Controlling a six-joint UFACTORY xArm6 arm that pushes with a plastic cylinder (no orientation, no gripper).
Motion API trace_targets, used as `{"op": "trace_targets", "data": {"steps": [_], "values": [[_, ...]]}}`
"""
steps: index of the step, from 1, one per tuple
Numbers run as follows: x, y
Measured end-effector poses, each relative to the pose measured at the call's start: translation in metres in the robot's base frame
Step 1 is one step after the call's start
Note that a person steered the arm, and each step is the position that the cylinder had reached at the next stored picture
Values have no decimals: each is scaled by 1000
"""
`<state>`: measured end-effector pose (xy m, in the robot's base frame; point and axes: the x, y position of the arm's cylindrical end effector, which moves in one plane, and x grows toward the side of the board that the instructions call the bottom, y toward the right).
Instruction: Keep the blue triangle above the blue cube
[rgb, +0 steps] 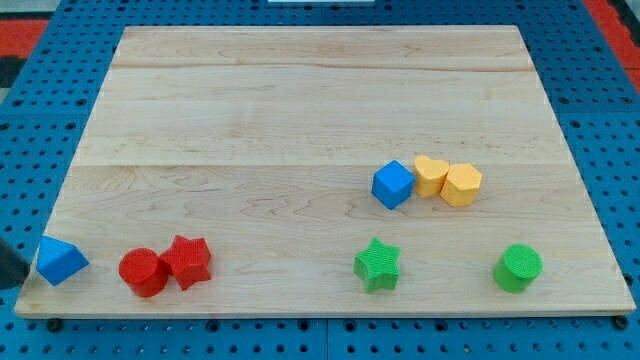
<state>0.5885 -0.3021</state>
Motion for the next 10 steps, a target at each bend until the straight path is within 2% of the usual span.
{"op": "trace_targets", "data": {"steps": [2, 6, 7, 8, 10], "values": [[-10, 43], [-100, 90], [-125, 116], [-133, 130], [-127, 94]]}}
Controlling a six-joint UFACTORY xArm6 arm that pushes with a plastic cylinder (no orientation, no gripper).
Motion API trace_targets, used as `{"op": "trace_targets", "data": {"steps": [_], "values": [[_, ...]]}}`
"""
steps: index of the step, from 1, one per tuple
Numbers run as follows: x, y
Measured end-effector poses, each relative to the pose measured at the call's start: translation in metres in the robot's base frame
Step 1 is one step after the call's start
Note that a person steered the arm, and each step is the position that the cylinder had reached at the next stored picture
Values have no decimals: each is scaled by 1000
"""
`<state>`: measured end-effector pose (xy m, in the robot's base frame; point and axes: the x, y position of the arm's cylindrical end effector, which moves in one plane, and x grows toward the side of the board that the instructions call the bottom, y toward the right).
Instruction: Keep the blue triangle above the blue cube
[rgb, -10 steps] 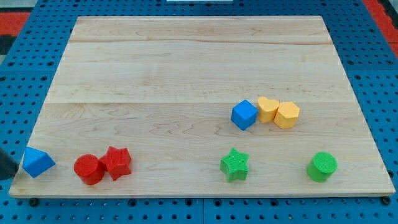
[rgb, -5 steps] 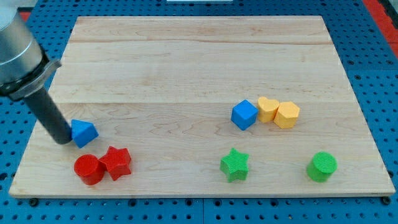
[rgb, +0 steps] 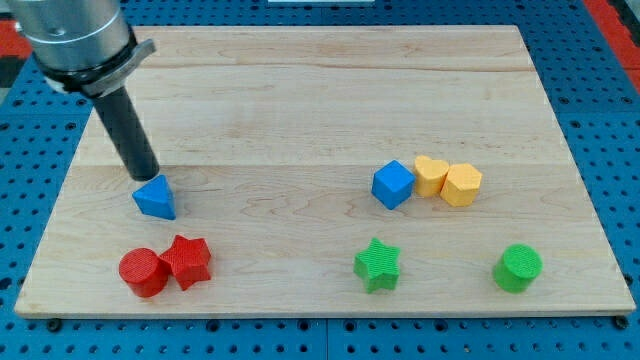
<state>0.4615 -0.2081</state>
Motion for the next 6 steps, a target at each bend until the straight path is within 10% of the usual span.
{"op": "trace_targets", "data": {"steps": [3, 6], "values": [[47, -37], [13, 66]]}}
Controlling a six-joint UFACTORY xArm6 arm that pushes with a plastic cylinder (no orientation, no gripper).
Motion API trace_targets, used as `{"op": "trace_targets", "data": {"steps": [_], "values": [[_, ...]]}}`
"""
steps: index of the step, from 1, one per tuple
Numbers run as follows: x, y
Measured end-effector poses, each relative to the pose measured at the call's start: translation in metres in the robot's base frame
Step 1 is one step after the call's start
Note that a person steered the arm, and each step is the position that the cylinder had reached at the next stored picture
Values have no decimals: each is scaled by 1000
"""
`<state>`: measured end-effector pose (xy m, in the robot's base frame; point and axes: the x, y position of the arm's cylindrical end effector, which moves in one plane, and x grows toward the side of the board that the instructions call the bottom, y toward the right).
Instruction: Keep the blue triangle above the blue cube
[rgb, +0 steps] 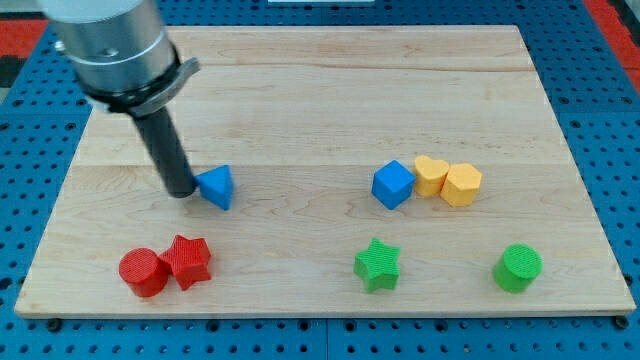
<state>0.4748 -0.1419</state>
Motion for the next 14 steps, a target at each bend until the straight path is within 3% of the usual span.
{"op": "trace_targets", "data": {"steps": [2, 5, 7, 10, 14], "values": [[-17, 60], [-13, 22], [25, 19], [-29, 111], [-5, 101]]}}
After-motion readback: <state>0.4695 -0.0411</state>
